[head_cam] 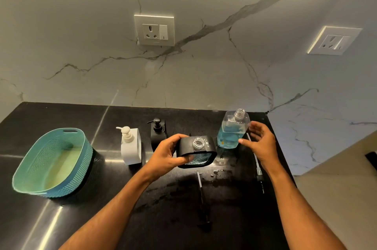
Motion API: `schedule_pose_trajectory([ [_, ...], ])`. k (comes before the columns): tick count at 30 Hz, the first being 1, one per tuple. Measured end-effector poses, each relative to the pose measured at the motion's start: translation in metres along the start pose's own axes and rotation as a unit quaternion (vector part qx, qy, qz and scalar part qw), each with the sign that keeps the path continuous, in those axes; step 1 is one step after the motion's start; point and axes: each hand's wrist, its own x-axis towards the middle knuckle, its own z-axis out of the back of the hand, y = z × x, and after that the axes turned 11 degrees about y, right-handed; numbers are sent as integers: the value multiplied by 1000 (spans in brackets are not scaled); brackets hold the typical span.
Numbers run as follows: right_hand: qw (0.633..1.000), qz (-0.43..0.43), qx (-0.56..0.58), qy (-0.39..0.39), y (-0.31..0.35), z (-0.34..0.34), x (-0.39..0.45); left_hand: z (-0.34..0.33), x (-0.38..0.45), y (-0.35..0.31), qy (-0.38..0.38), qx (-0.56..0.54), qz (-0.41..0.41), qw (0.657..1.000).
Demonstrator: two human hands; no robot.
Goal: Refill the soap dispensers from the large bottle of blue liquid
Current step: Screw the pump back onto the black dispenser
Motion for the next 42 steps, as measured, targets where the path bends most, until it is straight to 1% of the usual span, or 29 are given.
schedule_pose_trajectory([
  [3,996,-13,-26,-78,0,-15,-29,0,-8,3,-2,-4,-1,1000],
  [5,995,-24,-37,-91,0,-32,-48,1,-14,5,0,-8,-2,1000],
  [7,996,-35,-53,-70,0,-53,-68,1,-20,8,-2,-12,-5,1000],
  [9,994,-47,-92,-31,-1,-77,-89,2,-27,11,-2,-20,-5,1000],
  [14,974,-91,-199,54,-1,-127,-139,4,-44,19,1,-29,-3,1000],
  [17,950,-110,-284,75,-1,-140,-159,5,-50,27,3,-26,-5,1000],
  [19,936,-115,-321,87,-2,-147,-170,6,-54,33,8,-29,-3,1000],
  [21,930,-112,-338,94,-1,-153,-178,6,-57,38,12,-31,-1,999],
  [24,931,-113,-336,91,3,-158,-183,7,-62,44,15,-32,0,999],
  [27,938,-119,-317,69,9,-160,-185,9,-65,48,20,-34,2,999],
  [31,949,-112,-295,3,20,-158,-186,11,-68,52,29,-31,9,999],
  [36,958,-51,-265,-96,56,-146,-187,11,-69,57,39,-31,13,999],
  [39,959,-14,-256,-118,84,-138,-185,11,-69,59,43,-33,14,998],
  [42,961,41,-246,-118,110,-132,-186,11,-69,61,47,-34,19,998],
])
